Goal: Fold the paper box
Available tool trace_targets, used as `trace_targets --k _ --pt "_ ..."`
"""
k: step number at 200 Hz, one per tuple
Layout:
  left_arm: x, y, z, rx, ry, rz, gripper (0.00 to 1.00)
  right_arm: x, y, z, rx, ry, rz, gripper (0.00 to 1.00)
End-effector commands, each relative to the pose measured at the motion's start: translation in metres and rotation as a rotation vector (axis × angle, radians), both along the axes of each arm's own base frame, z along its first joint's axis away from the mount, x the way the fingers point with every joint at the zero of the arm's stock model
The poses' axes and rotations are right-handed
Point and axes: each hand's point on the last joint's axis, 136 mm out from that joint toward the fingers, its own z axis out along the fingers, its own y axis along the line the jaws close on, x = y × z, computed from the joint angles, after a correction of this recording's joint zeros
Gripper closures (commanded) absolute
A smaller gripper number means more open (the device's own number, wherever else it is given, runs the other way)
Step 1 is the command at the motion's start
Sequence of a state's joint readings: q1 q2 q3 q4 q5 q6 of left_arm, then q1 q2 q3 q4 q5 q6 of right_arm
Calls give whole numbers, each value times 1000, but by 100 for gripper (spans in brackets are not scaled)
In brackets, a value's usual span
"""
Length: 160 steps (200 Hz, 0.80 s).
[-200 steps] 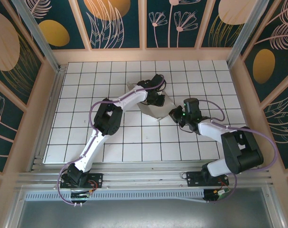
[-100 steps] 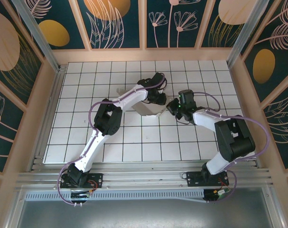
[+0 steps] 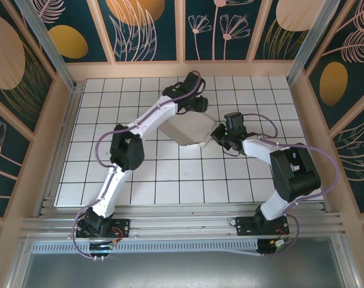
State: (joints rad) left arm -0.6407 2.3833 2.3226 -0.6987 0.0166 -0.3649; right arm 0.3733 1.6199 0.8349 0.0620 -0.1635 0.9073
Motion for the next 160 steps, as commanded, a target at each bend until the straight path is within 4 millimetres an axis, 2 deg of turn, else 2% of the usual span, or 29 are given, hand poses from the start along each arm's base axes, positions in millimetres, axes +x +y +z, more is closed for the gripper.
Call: trace_targets --k 1,20,39,54,74,99,123,141,160 --pt "29 62 57 -3 -123 44 59 9 -2 7 -91 -43 32 100" --pt "38 96 55 -32 -111 -37 56 14 -1 10 -147 -73 85 100" --pt "42 124 47 28 -116 -99 54 21 2 18 -216 -130 173 100" --pt "40 135 40 71 -125 -142 53 27 4 24 -280 -187 253 100" --pt "37 136 41 76 -156 -190 51 37 3 34 -388 -263 336 100" --pt "42 139 63 47 -244 -158 48 50 0 50 -523 -391 415 100" --pt "47 150 90 1 -342 -40 32 65 1 75 -620 -516 460 100" --pt "46 162 111 -36 -404 64 30 72 2 91 -691 -618 486 100" --pt "41 178 125 -60 -445 165 30 75 1 108 -769 -748 499 100"
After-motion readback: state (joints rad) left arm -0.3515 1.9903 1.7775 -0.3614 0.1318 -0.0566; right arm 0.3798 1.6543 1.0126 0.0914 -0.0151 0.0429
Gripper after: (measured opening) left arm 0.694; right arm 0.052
